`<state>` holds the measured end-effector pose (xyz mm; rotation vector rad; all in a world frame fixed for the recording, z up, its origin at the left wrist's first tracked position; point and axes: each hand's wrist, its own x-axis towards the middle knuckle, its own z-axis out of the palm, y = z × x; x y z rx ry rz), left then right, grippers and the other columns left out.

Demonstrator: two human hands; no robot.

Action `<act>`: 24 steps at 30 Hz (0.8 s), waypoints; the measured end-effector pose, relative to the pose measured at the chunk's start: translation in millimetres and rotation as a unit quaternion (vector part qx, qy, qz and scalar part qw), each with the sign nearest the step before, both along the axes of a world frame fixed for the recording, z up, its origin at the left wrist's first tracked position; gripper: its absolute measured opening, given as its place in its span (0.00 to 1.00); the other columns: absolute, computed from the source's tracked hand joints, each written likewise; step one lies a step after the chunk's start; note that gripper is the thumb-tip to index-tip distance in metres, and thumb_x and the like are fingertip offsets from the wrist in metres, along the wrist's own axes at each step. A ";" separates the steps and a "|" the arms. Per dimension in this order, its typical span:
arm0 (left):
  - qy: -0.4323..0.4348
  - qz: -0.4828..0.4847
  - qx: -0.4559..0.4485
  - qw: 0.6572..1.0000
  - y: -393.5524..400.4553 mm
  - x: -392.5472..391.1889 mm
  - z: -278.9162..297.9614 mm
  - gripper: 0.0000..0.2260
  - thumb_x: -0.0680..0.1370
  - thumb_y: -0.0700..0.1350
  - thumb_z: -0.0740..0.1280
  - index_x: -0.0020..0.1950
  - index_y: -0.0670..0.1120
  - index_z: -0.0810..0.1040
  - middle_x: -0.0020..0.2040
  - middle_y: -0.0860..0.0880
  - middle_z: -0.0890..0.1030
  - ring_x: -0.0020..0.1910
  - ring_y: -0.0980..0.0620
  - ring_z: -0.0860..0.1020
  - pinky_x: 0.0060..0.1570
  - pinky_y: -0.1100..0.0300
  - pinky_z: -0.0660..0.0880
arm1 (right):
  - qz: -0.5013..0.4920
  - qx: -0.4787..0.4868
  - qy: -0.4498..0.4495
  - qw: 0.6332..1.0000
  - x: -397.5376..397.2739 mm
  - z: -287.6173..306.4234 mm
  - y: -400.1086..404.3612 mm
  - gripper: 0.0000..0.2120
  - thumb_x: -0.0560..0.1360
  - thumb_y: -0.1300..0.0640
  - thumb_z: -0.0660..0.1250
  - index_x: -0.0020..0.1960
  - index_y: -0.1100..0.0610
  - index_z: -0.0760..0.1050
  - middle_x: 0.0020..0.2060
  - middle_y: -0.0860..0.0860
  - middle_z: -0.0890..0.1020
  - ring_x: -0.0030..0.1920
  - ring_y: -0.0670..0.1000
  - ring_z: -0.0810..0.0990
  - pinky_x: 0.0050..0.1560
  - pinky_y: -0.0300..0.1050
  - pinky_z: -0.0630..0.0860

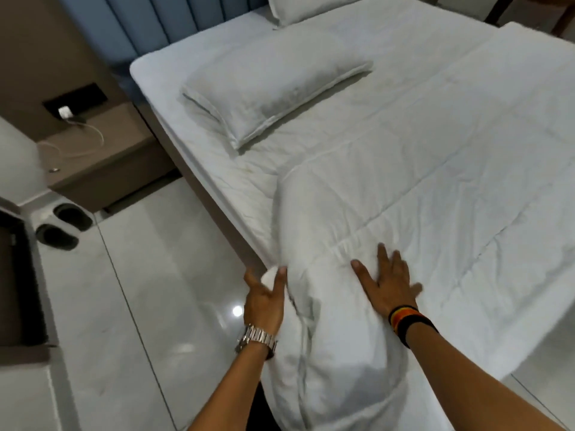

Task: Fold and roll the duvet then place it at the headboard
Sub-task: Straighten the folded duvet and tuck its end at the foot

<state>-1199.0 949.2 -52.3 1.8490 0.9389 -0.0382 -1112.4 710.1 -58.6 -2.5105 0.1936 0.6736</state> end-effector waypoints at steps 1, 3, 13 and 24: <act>0.047 -0.034 0.028 0.998 13.8 5.8 -11.5 0.43 0.77 0.73 0.58 0.84 0.51 0.48 0.70 0.43 0.77 0.65 0.40 0.78 0.57 0.56 0.73 | -0.013 -0.001 0.002 1.000 -0.2 -5.0 6.6 0.53 0.68 0.14 0.44 0.85 0.39 0.38 0.86 0.50 0.41 0.85 0.55 0.42 0.79 0.73 0.39; 0.035 -0.057 0.084 0.994 46.5 40.7 -27.7 0.41 0.80 0.71 0.54 0.85 0.50 0.45 0.76 0.41 0.71 0.71 0.37 0.73 0.67 0.48 0.71 | -0.040 0.012 -0.034 0.999 10.5 -7.9 24.6 0.54 0.66 0.13 0.42 0.85 0.38 0.37 0.86 0.48 0.39 0.85 0.53 0.39 0.79 0.71 0.35; -0.035 -0.234 -0.190 0.953 105.5 351.4 -76.5 0.56 0.71 0.59 0.79 0.83 0.59 0.39 0.83 0.48 0.57 0.80 0.48 0.62 0.77 0.50 0.63 | -0.129 -0.023 -0.105 0.986 110.0 -21.0 129.3 0.47 0.72 0.18 0.44 0.85 0.36 0.38 0.85 0.45 0.38 0.84 0.48 0.36 0.79 0.68 0.31; 0.004 -0.461 -0.161 0.873 180.8 349.1 2.1 0.57 0.58 0.77 0.76 0.82 0.67 0.52 0.79 0.54 0.66 0.75 0.51 0.68 0.62 0.58 0.69 | -0.234 -0.012 -0.143 0.962 84.0 11.9 152.3 0.49 0.71 0.17 0.46 0.85 0.38 0.42 0.86 0.46 0.46 0.85 0.48 0.45 0.82 0.65 0.37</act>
